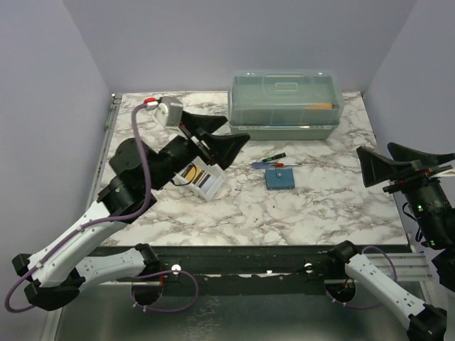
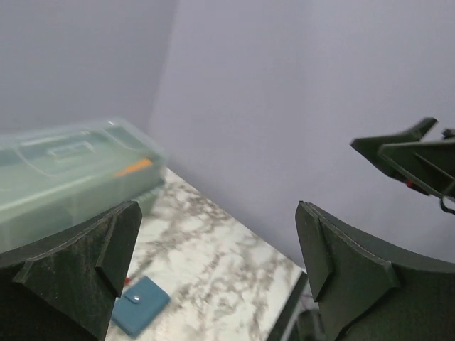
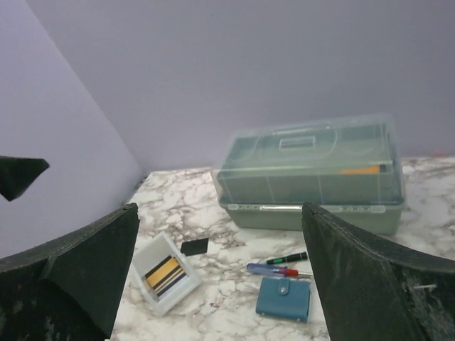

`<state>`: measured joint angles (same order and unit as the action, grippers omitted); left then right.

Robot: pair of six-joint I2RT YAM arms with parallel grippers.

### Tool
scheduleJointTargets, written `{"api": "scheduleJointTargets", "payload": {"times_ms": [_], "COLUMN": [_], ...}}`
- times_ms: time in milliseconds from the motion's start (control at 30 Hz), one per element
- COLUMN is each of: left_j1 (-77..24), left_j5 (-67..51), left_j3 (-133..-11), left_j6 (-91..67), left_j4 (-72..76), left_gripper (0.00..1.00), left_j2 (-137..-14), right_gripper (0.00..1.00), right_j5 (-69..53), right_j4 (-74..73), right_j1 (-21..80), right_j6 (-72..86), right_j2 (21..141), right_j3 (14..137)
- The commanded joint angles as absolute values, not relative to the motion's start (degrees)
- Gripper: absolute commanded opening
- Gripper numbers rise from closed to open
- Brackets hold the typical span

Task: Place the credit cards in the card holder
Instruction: Reset both arms

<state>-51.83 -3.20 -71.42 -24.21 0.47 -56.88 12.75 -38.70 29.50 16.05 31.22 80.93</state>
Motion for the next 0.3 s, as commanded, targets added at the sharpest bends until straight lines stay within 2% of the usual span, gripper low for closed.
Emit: {"api": "scheduleJointTargets", "payload": {"times_ms": [0, 267], "left_j1": [-51.69, -51.73], "left_j5": [10.25, 15.18], "left_j3": [-70.05, -67.30], "left_j6": [-13.73, -9.85], "left_j4": [-2.17, -0.26], "left_gripper": [0.99, 0.99], "left_j2": [-51.24, -45.12], "right_gripper": [0.99, 1.00], "right_j5": [15.62, 15.48], "right_j4": [-35.80, -33.91], "right_j1": [29.18, 29.16], "right_j6": [11.09, 10.83], "right_j2": [29.97, 25.60], "right_j3": [82.51, 79.03]}}
